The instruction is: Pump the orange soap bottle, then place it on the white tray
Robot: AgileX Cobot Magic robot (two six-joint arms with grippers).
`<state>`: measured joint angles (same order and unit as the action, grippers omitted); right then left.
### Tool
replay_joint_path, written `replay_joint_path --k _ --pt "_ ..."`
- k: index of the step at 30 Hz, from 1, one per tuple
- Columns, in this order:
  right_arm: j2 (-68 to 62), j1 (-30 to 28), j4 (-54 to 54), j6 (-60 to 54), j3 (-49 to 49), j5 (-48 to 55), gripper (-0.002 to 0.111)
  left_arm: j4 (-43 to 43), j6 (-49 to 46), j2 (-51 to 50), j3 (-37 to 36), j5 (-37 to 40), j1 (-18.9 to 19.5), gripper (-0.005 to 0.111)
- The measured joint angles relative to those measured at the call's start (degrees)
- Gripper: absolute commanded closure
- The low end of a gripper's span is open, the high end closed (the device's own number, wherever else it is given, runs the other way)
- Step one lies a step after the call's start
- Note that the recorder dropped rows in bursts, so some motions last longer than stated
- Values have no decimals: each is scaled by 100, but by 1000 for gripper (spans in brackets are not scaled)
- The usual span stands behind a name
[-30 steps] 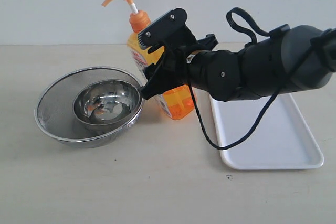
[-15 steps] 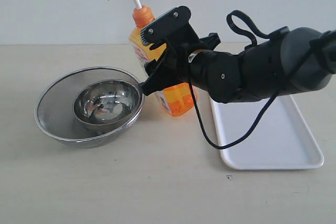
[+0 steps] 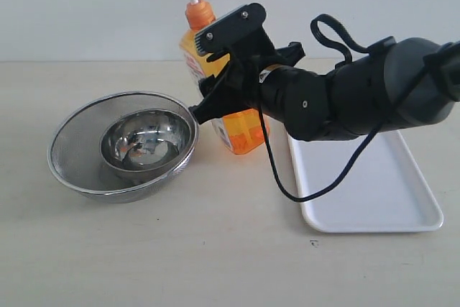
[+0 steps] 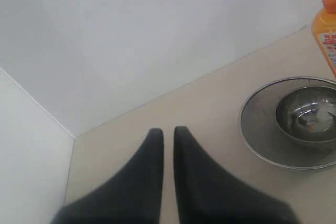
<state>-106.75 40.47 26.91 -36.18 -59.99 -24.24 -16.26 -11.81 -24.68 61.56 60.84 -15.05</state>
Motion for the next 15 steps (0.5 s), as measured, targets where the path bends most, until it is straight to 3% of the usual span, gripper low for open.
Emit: replay_joint_path --k 15 --pt "398 10 101 23 10 -142 108 0 0 0 0 0 0 102"
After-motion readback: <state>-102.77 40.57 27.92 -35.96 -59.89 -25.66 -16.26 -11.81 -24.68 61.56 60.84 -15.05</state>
